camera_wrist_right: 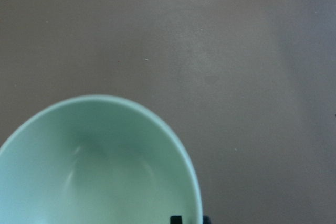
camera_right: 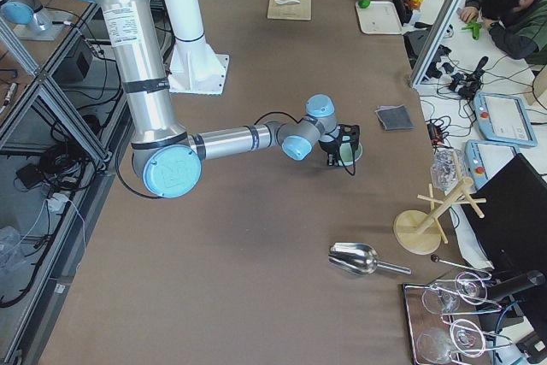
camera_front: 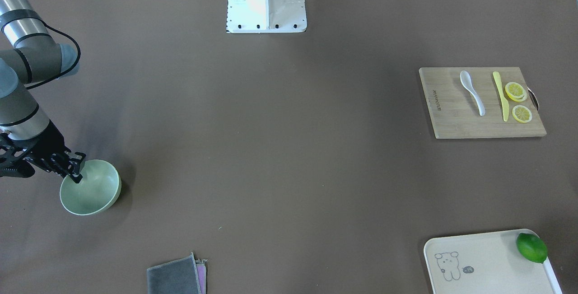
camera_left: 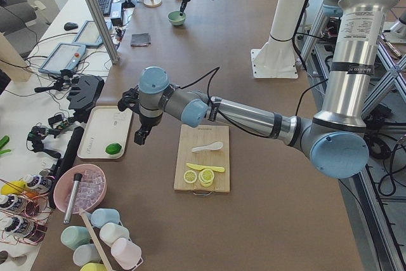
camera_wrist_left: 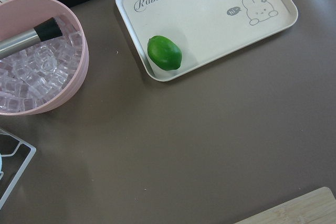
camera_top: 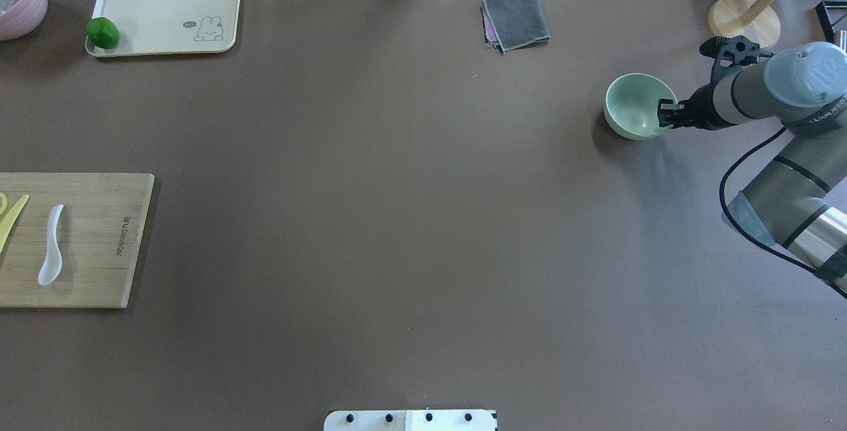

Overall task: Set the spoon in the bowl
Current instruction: 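Slide the bowl with the right gripper toward the table center and release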

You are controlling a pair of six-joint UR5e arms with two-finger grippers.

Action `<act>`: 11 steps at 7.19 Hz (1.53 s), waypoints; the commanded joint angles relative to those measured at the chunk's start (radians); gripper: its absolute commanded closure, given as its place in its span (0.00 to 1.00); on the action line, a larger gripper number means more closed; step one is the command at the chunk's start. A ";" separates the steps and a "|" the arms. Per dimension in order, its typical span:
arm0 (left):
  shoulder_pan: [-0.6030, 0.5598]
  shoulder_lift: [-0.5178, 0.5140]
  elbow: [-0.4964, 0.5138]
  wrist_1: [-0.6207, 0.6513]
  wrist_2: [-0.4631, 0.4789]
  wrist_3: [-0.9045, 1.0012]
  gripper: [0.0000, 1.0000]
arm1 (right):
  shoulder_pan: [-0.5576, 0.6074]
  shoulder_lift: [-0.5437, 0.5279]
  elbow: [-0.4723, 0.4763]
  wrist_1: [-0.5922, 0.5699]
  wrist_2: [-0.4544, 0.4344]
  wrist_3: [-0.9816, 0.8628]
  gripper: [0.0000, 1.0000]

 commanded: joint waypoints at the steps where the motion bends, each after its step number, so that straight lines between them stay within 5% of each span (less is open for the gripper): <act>1: 0.004 0.000 0.000 0.000 0.000 0.000 0.02 | -0.006 0.031 0.057 -0.015 0.007 0.058 1.00; 3: 0.011 -0.002 0.000 0.000 0.000 -0.002 0.02 | -0.081 0.144 0.098 -0.120 -0.006 0.226 1.00; 6: 0.027 -0.006 -0.006 -0.002 0.000 -0.040 0.02 | -0.403 0.420 0.137 -0.443 -0.256 0.563 1.00; 8: 0.060 -0.005 -0.002 -0.070 0.000 -0.111 0.02 | -0.540 0.500 0.125 -0.525 -0.333 0.645 1.00; 9: 0.077 -0.003 0.000 -0.099 0.001 -0.150 0.02 | -0.558 0.502 0.125 -0.527 -0.348 0.650 0.84; 10: 0.080 -0.002 0.000 -0.103 0.001 -0.152 0.02 | -0.562 0.500 0.125 -0.529 -0.376 0.650 0.35; 11: 0.080 0.003 0.000 -0.103 0.001 -0.153 0.02 | -0.562 0.499 0.126 -0.529 -0.393 0.647 0.04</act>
